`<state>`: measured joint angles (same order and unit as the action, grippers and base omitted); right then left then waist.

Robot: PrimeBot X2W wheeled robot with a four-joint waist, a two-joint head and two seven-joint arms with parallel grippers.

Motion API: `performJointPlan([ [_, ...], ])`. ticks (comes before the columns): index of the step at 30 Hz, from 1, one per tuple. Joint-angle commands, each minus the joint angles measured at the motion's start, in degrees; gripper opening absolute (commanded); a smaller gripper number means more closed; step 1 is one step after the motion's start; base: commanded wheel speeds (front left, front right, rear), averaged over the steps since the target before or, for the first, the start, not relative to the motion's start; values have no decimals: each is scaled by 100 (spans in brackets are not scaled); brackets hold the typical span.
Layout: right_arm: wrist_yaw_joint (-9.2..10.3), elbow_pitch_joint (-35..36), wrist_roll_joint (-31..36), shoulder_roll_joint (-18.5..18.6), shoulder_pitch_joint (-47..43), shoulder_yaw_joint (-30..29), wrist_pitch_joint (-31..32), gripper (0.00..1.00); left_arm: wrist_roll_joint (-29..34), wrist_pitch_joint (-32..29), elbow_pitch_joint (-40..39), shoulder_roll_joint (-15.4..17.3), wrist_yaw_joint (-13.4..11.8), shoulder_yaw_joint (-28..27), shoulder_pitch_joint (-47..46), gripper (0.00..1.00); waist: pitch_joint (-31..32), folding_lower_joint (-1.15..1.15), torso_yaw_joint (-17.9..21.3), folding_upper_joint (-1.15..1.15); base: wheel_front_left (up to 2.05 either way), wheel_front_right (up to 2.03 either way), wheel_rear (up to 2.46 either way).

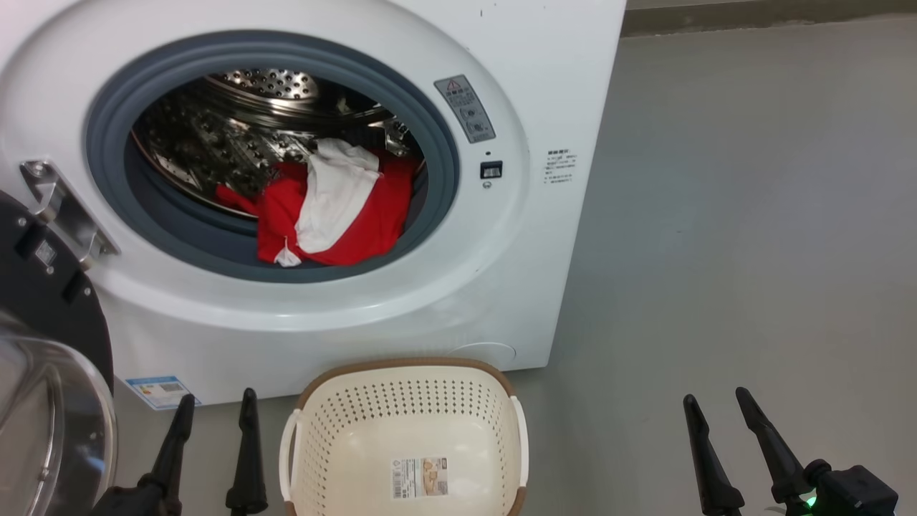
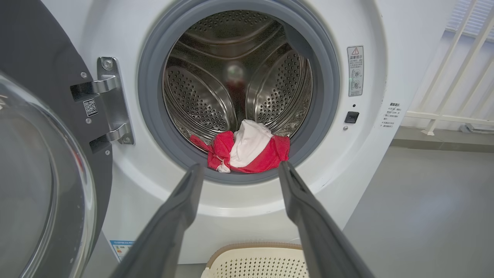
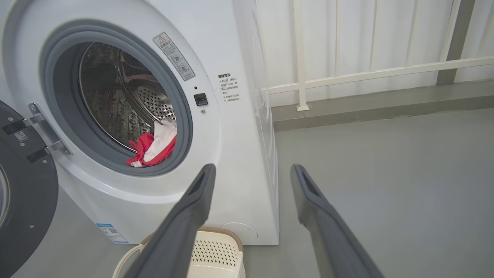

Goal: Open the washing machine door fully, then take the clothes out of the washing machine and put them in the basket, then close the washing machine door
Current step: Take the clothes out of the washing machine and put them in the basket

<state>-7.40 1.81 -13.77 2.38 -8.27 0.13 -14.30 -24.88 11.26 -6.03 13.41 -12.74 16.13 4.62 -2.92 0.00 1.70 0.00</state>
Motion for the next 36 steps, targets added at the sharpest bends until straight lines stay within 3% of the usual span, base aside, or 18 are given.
performJointPlan([
  [1,-9,148,-13,50,150,113,-70,100,-8,57,-158,78,58,-194,-221,100,-4,0,-17,0,83,-83,0],
  [22,-9,145,-26,50,178,131,-70,100,-7,117,-197,158,120,-123,-238,100,-19,0,-72,0,10,-10,0],
  [36,-9,273,34,50,312,100,-70,100,34,163,-175,166,155,-62,-483,100,-402,0,-78,0,0,0,0],
])
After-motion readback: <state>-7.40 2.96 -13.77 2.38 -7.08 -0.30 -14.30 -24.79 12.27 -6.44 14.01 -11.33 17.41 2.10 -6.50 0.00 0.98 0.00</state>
